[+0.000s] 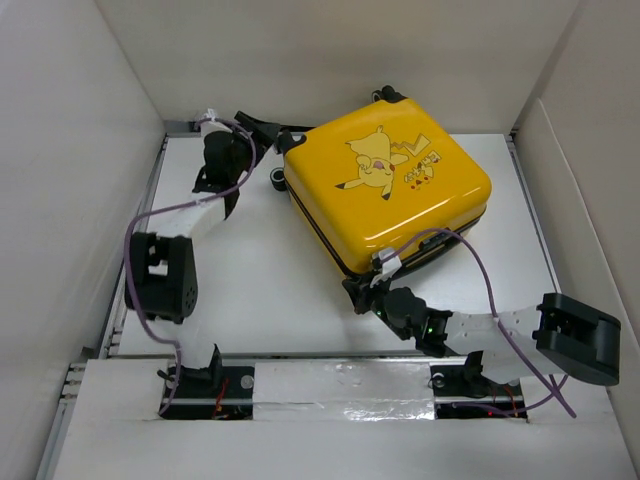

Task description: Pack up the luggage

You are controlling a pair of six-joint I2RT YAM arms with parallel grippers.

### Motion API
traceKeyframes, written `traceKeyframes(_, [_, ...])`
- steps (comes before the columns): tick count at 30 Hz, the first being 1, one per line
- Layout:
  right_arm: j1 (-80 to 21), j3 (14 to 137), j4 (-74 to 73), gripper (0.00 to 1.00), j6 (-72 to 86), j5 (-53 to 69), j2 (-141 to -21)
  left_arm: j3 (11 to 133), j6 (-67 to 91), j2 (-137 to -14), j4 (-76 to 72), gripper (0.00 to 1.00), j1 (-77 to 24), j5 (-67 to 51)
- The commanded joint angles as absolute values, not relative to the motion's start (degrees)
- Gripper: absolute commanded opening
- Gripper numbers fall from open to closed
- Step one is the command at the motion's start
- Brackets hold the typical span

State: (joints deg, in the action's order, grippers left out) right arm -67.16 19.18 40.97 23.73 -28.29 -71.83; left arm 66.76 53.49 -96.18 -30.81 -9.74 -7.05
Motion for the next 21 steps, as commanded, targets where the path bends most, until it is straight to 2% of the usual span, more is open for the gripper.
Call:
traceKeyframes(1, [-68.8,18.1,41.3,0.0,23.7,-22.3,-71.0,76.4,53.4,-101.6,-24.6,0.99,-8.6,-15.3])
traceKeyframes(13, [-68.8,18.3,41.0,0.0,23.9,-20.8,-72.7,87.5,55.2,-112.7,-26.6,0.99,-9.8,-17.8])
traceKeyframes(20, [-68.8,18.2,41.2,0.0,24.0,-21.6,-72.4,91.4,58.4,-118.1,-29.3,0.96,-10.8,-19.7])
traceKeyframes(21, [-68.8,18.2,41.0,0.0,24.1,-22.0,-72.1,91.4,58.9,-118.6,-30.1,0.92,-11.3,-20.4])
